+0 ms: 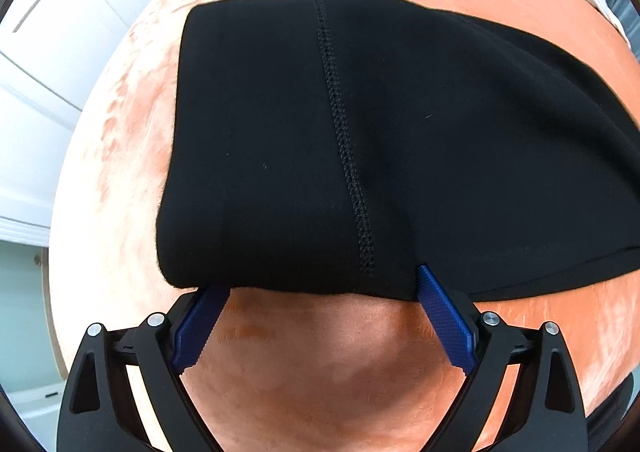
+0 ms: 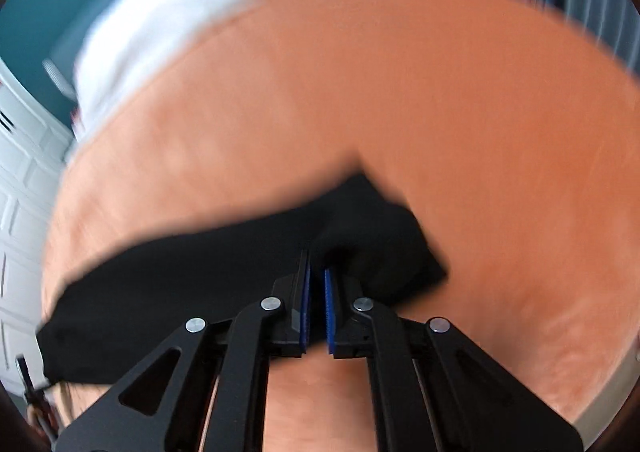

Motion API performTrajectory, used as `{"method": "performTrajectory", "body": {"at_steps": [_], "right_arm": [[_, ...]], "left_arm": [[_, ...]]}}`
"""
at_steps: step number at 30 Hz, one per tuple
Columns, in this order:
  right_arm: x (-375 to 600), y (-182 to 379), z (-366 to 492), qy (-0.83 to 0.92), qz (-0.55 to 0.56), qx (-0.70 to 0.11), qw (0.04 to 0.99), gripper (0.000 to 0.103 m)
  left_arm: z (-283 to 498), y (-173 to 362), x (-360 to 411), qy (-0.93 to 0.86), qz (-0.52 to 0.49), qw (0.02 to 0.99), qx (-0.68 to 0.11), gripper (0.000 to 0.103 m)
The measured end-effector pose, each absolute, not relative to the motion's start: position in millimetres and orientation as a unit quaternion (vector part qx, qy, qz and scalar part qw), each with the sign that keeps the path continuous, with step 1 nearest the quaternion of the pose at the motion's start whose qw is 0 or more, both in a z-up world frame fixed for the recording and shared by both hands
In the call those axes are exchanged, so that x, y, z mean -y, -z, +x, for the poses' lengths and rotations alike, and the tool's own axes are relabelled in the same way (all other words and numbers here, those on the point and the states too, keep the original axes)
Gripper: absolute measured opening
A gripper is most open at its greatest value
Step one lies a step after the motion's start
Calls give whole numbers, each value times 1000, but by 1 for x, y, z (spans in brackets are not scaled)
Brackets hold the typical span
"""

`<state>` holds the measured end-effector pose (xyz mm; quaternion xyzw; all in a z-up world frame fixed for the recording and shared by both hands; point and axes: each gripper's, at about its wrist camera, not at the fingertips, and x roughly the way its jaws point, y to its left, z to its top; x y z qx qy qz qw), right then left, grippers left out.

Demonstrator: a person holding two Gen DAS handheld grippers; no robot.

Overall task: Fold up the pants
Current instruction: 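Lift the waistband with both grippers and fold it over toward the leg hems, then open both grippers to release the folded pants onto the blanket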

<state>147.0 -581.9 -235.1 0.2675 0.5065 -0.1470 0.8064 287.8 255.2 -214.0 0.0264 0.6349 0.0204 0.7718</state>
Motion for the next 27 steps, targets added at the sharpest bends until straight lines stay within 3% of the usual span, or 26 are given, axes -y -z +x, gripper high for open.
{"method": "performTrajectory", "body": {"at_steps": [2, 4, 9, 11, 12, 15, 16, 19, 20, 24, 27], "right_arm": [[578, 244, 143, 148, 260, -498, 814, 9], [569, 222, 135, 172, 261, -469, 826, 29], [498, 183, 111, 199, 133, -461, 854, 32], [462, 177, 101, 170, 123, -460, 863, 34], [441, 174, 94, 156, 119, -460, 866, 41], [383, 169, 80, 115, 100, -462, 874, 41], [368, 170, 80, 108, 94, -463, 875, 41], [306, 168, 80, 55, 62, -479, 874, 43], [291, 170, 84, 44, 48, -485, 872, 43], [236, 168, 89, 5, 9, -495, 869, 53], [217, 169, 91, -11, -2, -500, 866, 54]], "left_arm": [[284, 207, -257, -27, 9, 781, -624, 91], [276, 192, -270, -29, -24, 793, -609, 91], [245, 170, -338, -52, -200, 799, -565, 89], [245, 174, -359, -54, -282, 789, -544, 87], [247, 177, -365, -58, -312, 784, -533, 87], [255, 193, -350, -50, -351, 771, -529, 86], [254, 200, -345, -47, -351, 769, -532, 76], [263, 224, -324, -46, -341, 753, -562, 20], [252, 225, -321, -49, -333, 755, -563, 11], [261, 205, -321, -26, -290, 764, -576, 10], [273, 185, -318, -3, -247, 764, -596, 10]]}}
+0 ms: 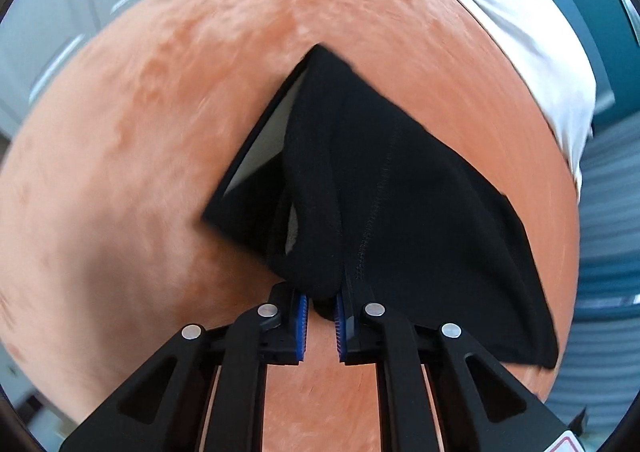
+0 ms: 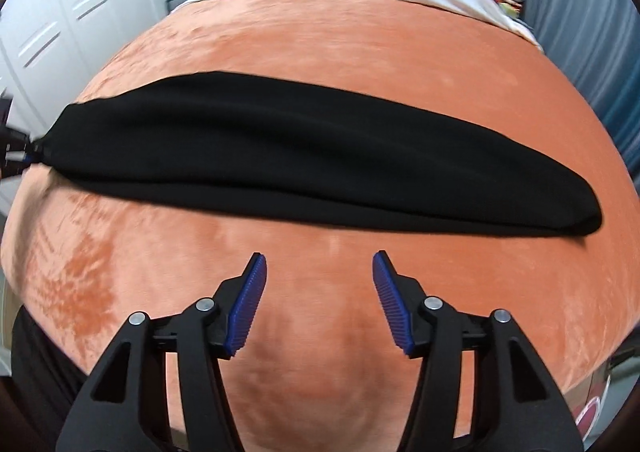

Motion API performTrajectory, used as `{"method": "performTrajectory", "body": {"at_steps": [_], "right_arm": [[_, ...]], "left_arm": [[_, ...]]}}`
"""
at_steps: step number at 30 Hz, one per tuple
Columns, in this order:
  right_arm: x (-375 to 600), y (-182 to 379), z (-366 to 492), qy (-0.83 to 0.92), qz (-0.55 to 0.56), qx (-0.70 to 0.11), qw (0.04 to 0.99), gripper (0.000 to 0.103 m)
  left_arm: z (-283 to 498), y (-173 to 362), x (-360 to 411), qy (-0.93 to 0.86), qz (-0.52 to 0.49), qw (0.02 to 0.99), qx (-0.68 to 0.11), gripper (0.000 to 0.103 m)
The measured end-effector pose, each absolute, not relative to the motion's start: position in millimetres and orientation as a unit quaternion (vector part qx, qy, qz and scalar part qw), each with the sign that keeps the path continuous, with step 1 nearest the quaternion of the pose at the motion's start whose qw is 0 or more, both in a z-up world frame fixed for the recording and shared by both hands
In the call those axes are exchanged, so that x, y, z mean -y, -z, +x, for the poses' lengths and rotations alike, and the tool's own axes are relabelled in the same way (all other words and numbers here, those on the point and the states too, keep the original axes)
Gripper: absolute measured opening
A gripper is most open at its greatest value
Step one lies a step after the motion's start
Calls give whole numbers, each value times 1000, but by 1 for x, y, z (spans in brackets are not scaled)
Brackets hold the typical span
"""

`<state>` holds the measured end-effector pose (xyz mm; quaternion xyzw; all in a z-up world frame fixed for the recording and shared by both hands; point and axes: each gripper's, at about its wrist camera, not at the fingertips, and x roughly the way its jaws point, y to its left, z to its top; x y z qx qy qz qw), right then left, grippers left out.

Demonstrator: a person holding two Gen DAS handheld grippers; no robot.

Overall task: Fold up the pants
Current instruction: 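Open both grippers to release the folded pants onto the blanket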

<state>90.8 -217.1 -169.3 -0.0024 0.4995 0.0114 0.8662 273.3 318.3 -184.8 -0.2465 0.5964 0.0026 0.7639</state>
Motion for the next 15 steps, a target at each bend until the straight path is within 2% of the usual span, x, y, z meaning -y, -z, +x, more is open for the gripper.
{"method": "performTrajectory", "body": {"at_steps": [2, 5, 8, 9, 10, 11, 15], "right_arm": [[208, 169, 89, -13, -7, -501, 865, 54], [200, 172, 91, -13, 4, -503, 864, 54], [201, 173, 89, -14, 17, -508, 861, 54], [198, 172, 88, -14, 16, -508, 861, 54], [197, 171, 87, -12, 11, -507, 862, 54], [195, 170, 86, -13, 8, -507, 862, 54], [196, 168, 85, -5, 2, -508, 861, 54]], "left_arm": [[281, 186, -318, 3, -220, 763, -607, 18], [277, 189, -307, 0, -199, 766, -611, 18], [276, 194, -308, 8, -242, 765, -597, 18], [274, 197, -310, 10, -253, 763, -594, 17], [272, 197, -310, 8, -256, 764, -592, 8], [275, 199, -310, 6, -254, 764, -593, 6], [273, 185, -321, 8, -233, 776, -586, 6]]}}
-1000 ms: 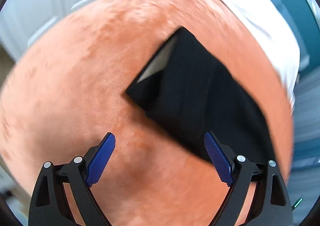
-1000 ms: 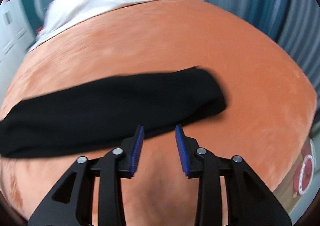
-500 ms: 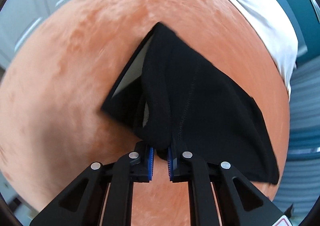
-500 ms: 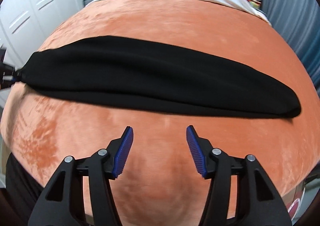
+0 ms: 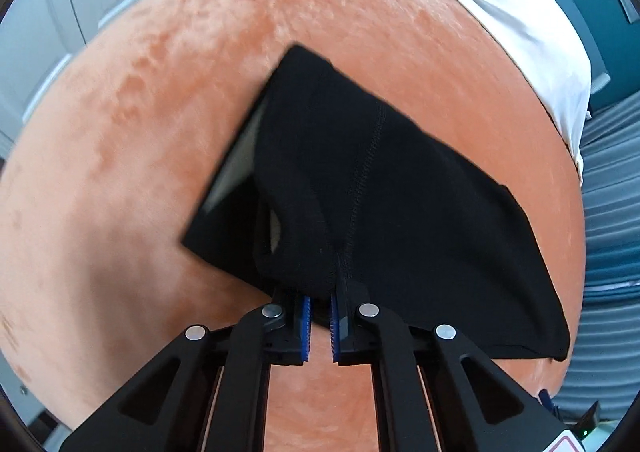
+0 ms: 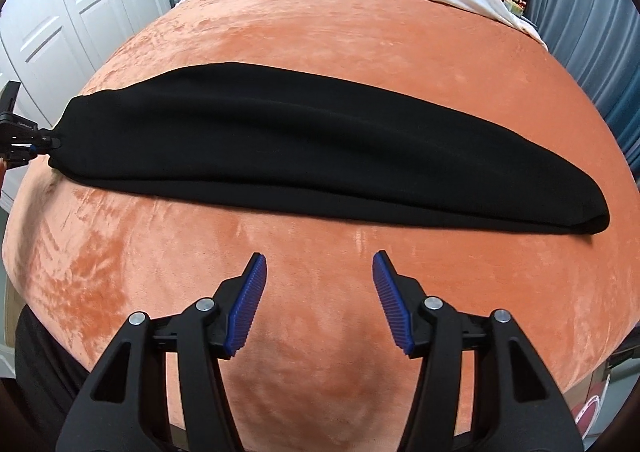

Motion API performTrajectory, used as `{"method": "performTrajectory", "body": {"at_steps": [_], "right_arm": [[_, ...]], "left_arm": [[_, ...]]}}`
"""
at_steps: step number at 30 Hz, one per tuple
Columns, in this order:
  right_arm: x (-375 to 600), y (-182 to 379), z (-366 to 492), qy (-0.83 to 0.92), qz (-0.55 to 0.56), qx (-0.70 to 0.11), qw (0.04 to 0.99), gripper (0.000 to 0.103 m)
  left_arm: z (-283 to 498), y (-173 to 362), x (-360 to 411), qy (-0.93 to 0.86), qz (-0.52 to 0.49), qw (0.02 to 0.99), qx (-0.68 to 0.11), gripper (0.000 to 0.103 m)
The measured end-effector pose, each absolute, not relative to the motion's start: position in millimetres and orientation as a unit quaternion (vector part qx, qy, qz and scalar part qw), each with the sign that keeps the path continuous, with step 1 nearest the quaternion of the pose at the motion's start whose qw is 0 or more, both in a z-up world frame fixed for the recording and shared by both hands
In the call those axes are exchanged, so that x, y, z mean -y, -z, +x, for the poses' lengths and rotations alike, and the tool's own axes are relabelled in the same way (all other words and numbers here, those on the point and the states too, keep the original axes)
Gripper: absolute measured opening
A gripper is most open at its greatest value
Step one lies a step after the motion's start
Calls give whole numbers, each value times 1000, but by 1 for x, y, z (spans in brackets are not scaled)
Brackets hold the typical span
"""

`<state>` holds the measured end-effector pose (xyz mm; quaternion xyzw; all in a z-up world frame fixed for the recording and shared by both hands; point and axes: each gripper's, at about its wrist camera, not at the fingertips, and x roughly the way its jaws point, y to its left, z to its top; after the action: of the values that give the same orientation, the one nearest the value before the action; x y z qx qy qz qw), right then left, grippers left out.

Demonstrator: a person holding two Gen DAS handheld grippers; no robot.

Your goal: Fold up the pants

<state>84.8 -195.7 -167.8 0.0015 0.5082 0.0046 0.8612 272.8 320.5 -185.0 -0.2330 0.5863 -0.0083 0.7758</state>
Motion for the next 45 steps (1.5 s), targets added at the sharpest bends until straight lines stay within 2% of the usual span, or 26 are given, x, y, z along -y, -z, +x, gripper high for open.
{"method": "performTrajectory", "body": {"at_steps": [2, 4, 9, 11, 12, 14, 17, 19, 24, 25, 30, 31, 32, 33, 34, 39, 41, 43, 44, 45], "right_arm": [[198, 165, 83, 2, 2, -505, 863, 54], [201, 163, 81, 3, 4, -503, 864, 58], [212, 182, 80, 20, 4, -519, 855, 61], [225, 188, 78, 32, 18, -523, 852, 61], [231, 189, 77, 38, 25, -523, 851, 61], [264, 188, 72, 63, 56, -518, 851, 61], [334, 180, 66, 127, 103, -496, 853, 61], [382, 172, 65, 172, 119, -477, 854, 70], [514, 165, 84, 251, 158, -447, 844, 71], [536, 166, 94, 256, 165, -443, 843, 71], [582, 196, 141, 226, 176, -474, 833, 71], [585, 207, 153, 212, 171, -484, 832, 63], [582, 215, 160, 187, 170, -490, 834, 49], [580, 220, 164, 169, 170, -497, 834, 14], [577, 222, 173, 150, 165, -506, 833, 9], [564, 155, 173, 147, 65, -397, 903, 9], [567, 179, 185, 159, 20, -435, 886, 10], [574, 239, 197, 155, 30, -528, 834, 12], [570, 243, 194, 159, 20, -519, 839, 13], [564, 235, 191, 176, 6, -499, 849, 23]], "left_arm": [[271, 176, -338, 7, -234, 778, -583, 6], [269, 176, -353, -5, -231, 779, -583, 7], [266, 212, -345, -22, -184, 770, -611, 8], [261, 201, -332, -31, -152, 794, -587, 15], [259, 195, -328, -35, -146, 802, -578, 20], [254, 185, -325, -55, -144, 807, -570, 57], [239, 172, -318, -93, -117, 815, -560, 58], [227, 162, -307, -117, -79, 822, -551, 58], [201, 142, -247, -110, -4, 844, -525, 59], [198, 140, -236, -105, 2, 846, -522, 62], [197, 139, -159, -65, 24, 856, -512, 68], [199, 140, -145, -58, 30, 855, -514, 68], [200, 142, -136, -51, 34, 855, -515, 68], [201, 144, -124, -47, 40, 854, -516, 68], [205, 146, -114, -44, 46, 853, -518, 68], [218, 154, -89, -35, 67, 854, -515, 72], [220, 162, -81, -39, 72, 851, -519, 73], [222, 169, -75, -43, 75, 847, -525, 73], [223, 173, -73, -45, 75, 844, -529, 73], [223, 174, -74, -46, 74, 844, -529, 73]]}}
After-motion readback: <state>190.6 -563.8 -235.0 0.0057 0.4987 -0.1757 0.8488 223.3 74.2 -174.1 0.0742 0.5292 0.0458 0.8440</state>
